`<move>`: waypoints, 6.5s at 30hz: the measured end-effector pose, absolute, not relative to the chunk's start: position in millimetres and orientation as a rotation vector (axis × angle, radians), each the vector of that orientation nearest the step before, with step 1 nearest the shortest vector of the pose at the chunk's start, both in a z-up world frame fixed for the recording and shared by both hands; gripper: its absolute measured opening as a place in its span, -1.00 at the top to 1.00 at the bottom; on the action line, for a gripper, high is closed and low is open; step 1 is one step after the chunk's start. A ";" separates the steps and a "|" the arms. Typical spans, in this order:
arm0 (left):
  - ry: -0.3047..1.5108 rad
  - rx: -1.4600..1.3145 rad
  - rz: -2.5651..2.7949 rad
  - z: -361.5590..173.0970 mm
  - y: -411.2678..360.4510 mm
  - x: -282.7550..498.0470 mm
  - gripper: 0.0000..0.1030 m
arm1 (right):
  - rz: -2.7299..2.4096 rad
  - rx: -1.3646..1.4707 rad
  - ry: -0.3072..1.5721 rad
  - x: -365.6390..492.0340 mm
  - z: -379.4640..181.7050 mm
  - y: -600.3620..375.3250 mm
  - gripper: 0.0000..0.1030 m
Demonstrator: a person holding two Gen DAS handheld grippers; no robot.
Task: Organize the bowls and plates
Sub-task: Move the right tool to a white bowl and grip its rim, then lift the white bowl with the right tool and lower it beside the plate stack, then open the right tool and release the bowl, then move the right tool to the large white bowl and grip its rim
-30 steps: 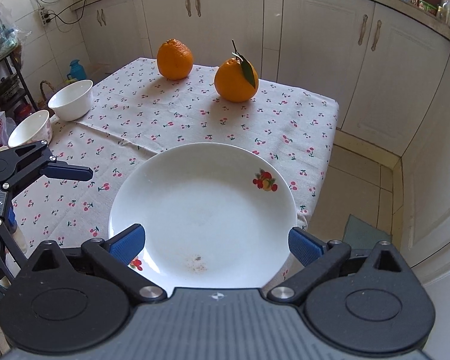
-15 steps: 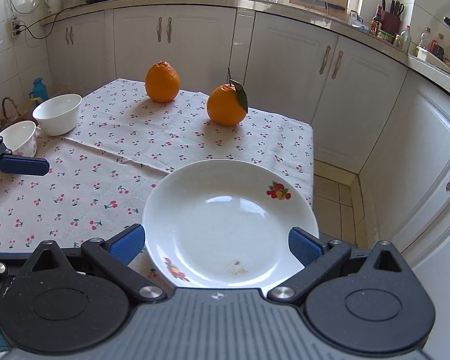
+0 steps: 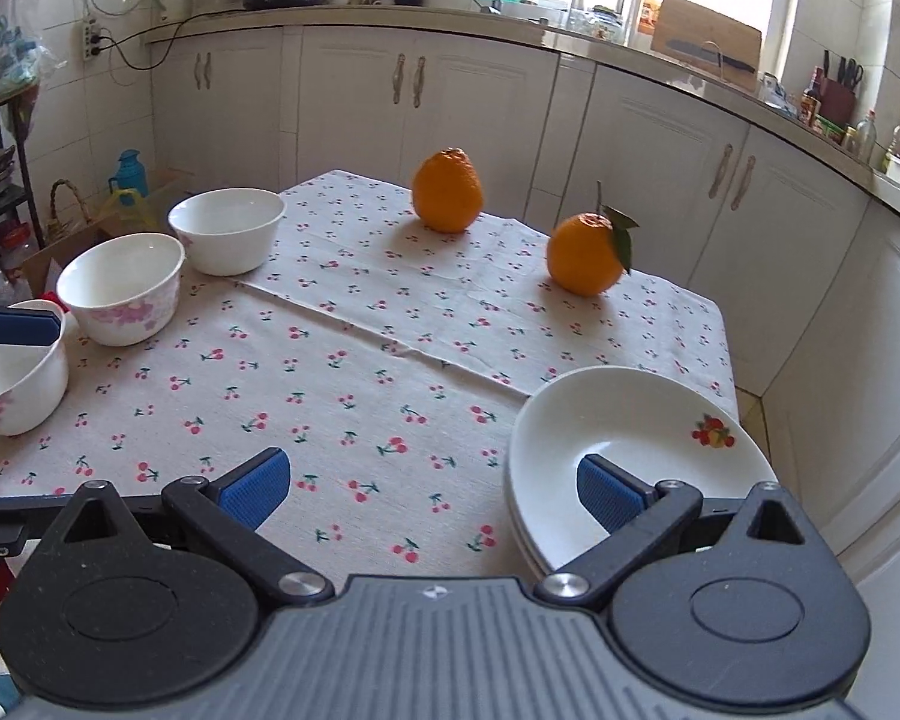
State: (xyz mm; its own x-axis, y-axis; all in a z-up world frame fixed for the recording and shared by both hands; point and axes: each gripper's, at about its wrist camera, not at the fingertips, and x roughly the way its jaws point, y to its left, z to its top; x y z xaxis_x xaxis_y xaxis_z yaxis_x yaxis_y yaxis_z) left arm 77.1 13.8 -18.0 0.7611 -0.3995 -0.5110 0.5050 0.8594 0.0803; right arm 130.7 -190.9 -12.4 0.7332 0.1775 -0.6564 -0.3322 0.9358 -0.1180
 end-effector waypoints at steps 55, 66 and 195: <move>0.595 0.129 -0.309 -60.9 138.8 72.7 -0.64 | 0.949 -0.226 0.862 183.2 -39.0 18.8 -0.49; 0.613 0.131 -0.313 -58.5 138.1 75.9 -0.63 | 0.967 -0.176 0.875 184.1 -37.5 12.1 -0.34; 0.562 0.160 -0.279 -60.4 134.7 158.0 -0.88 | 0.755 -0.283 0.780 227.2 -8.1 -24.2 -1.00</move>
State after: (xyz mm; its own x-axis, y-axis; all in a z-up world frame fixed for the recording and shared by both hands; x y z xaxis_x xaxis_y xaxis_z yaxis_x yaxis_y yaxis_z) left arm 158.0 134.7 -60.4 0.8099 -0.2162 -0.5452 0.3029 0.9502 0.0732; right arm 227.2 -24.2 -8.1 0.4700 0.5067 -0.7227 -0.7052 0.7080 0.0378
